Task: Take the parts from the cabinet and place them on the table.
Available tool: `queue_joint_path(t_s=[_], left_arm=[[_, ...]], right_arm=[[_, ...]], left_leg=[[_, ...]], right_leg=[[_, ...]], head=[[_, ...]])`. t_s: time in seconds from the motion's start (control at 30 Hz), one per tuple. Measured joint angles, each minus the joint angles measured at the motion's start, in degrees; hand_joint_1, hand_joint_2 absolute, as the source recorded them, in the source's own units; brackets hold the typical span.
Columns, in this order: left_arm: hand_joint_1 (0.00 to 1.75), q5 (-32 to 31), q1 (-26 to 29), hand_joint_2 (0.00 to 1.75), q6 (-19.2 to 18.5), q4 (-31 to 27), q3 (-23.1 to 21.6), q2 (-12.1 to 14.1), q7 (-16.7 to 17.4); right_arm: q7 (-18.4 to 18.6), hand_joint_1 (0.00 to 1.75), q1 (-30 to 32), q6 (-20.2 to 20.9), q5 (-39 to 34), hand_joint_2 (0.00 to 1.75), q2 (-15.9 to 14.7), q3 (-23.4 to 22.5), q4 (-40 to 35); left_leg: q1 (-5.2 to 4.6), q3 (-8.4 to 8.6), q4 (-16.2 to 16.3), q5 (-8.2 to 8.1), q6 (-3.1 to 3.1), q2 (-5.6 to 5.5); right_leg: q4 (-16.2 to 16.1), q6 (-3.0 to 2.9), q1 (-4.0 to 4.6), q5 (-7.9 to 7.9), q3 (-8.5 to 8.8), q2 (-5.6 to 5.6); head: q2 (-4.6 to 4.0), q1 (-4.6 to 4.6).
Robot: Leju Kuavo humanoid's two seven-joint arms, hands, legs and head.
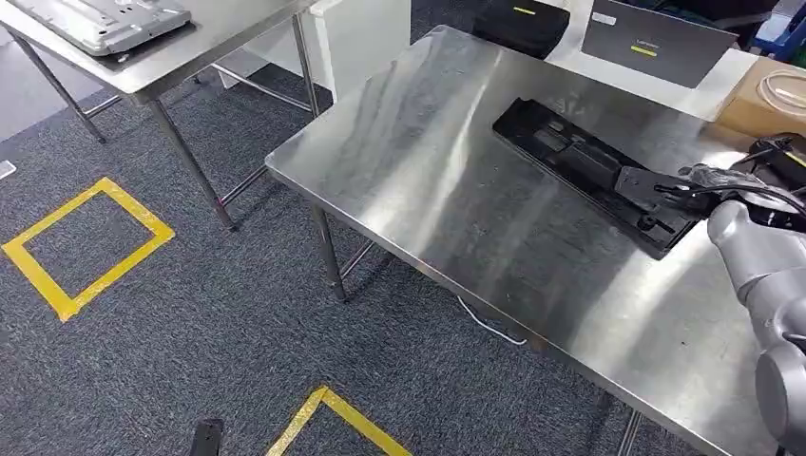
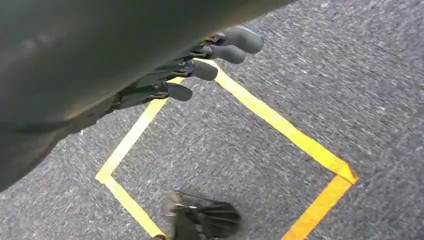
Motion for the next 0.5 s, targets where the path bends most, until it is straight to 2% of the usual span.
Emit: queue_joint_path(t_s=[0.03, 0.07, 0.1, 0.13, 0.17, 0.2, 0.27, 0.3, 0.33, 0.37, 0.4, 0.43, 0.47, 0.5], left_arm=[[0.0, -0.07, -0.01, 0.0, 0.0, 0.0, 0.02, 0.0, 0.0], [0.0, -0.09, -0.02, 0.0, 0.0, 0.0, 0.05, 0.0, 0.0], [0.0, -0.09, -0.03, 0.0, 0.0, 0.0, 0.05, 0.0, 0.0], [0.0, -0.11, -0.05, 0.0, 0.0, 0.0, 0.05, -0.02, 0.0], [0.0, -0.15, -0.13, 0.0, 0.02, 0.0, 0.05, -0.04, 0.0], [0.0, -0.18, -0.13, 0.0, 0.02, 0.0, 0.09, -0.04, 0.0], [0.0, -0.26, -0.11, 0.0, 0.04, 0.0, 0.15, -0.04, 0.0], [0.0, -0.26, -0.11, 0.0, 0.04, 0.0, 0.2, -0.04, 0.0], [0.0, -0.26, -0.14, 0.0, 0.04, 0.0, 0.22, -0.2, -0.02], [0.0, -0.26, -0.24, 0.0, 0.07, 0.0, 0.22, -0.22, -0.02], [0.0, -0.26, -0.27, 0.0, 0.09, 0.0, 0.26, -0.17, -0.04], [0.0, -0.26, -0.27, 0.0, 0.09, 0.0, 0.29, -0.17, -0.04], [0.0, -0.26, -0.26, 0.0, 0.09, 0.0, 0.29, -0.17, -0.07], [0.0, -0.26, -0.25, 0.0, 0.09, 0.0, 0.29, -0.2, -0.07]], right_arm=[[0.22, 0.0, 0.03, -0.16, -0.49, 1.75, 0.07, -0.05, 0.0], [0.48, 0.0, -0.01, -0.22, -0.9, 1.75, 0.09, -0.13, 0.0], [0.74, 0.0, -0.08, -0.28, -1.14, 1.75, 0.09, -0.37, -0.02], [0.9, 0.0, -0.17, -0.46, -1.27, 1.75, 0.11, -0.53, -0.07], [1.09, 0.0, -0.37, -0.79, -1.38, 1.75, 0.09, -0.63, -0.22], [1.25, 0.0, -0.54, -1.22, -1.57, 1.75, 0.22, -0.81, -0.26], [1.48, 0.0, -0.56, -1.84, -1.95, 1.75, 0.35, -1.14, -0.28], [1.64, 0.0, -0.5, -2.03, -2.01, 1.75, 0.4, -1.27, -0.28], [1.77, 0.0, -0.4, -2.38, -2.03, 1.75, 0.37, -1.49, -0.28], [1.79, 0.0, -0.41, -2.71, -2.06, 1.75, 0.35, -1.55, -0.28], [1.84, 0.0, -0.42, -2.97, -2.04, 1.75, 0.37, -1.66, -0.28], [1.9, 0.0, -0.33, -3.26, -2.03, 0.0, 0.37, -1.73, -0.28], [1.92, 0.0, -0.13, -3.41, -2.04, 0.0, 0.39, -1.84, -0.26], [1.92, 0.0, 0.12, -3.54, -2.03, 0.0, 0.42, -1.9, -0.26]], left_leg=[[0.35, 1.59, -1.08, 0.72, -0.17, 0.03], [0.66, 4.21, -4.4, 2.09, -0.33, 0.05], [0.94, 8.08, -9.91, 3.89, -0.48, 0.09], [1.23, 11.15, -14.98, 4.32, -0.72, 0.07], [0.67, 12.27, -16.23, 3.31, -0.71, -0.29], [0.42, 11.64, -16.48, 3.94, 0.09, -0.28], [-0.16, 11.16, -16.5, 4.44, 0.78, -0.3], [-0.47, 10.97, -17.21, 5.04, 1.58, -0.25], [-0.17, 11.01, -17.94, 5.77, 2.44, 0.06], [-0.49, 10.6, -18.17, 6.41, 3.32, -0.01], [-0.64, 9.96, -18.17, 6.79, 3.79, -0.02], [-0.81, 9.34, -18.16, 7.27, 4.02, -0.03], [-1.05, 8.68, -18.16, 7.78, 4.2, -0.04], [-1.26, 7.97, -18.16, 8.37, 4.25, -0.05]], right_leg=[[0.13, 0.28, -0.11, 0.18, -0.32, -0.01], [0.2, 0.52, -0.32, 0.33, -0.51, 0.01], [0.3, 0.73, -0.5, 0.45, -0.6, 0.01], [0.37, 0.9, -0.47, 0.54, -0.69, -0.01], [0.31, 1.39, -0.19, 0.86, -1.25, -0.02], [0.37, 1.98, 0.11, 1.27, -1.34, -0.01], [-0.31, 3.15, -0.03, 2.06, -1.67, 0.07], [-0.42, 3.68, 0.16, 2.41, -1.77, 0.07], [0.07, 3.56, -0.25, 1.36, -2.5, -0.13], [2.35, 2.85, -0.19, -0.88, -3.73, -0.08], [6.5, 2.32, -0.2, -3.28, -5.22, -0.03], [11.74, 2.07, -0.19, -5.67, -7.19, -0.03], [16.6, 2.11, -0.17, -7.58, -8.95, -0.01], [19.03, 2.51, 0.12, -7.98, -9.33, 0.01]], head=[[0.0, -0.04], [0.0, -0.07], [0.0, -0.06], [0.0, -0.07], [0.0, -0.09], [0.0, 0.18], [0.0, 0.07], [0.0, 0.15], [0.0, 0.06], [0.0, 0.22], [0.0, 0.31], [0.0, 0.35], [0.0, 0.39], [0.0, 0.35]])
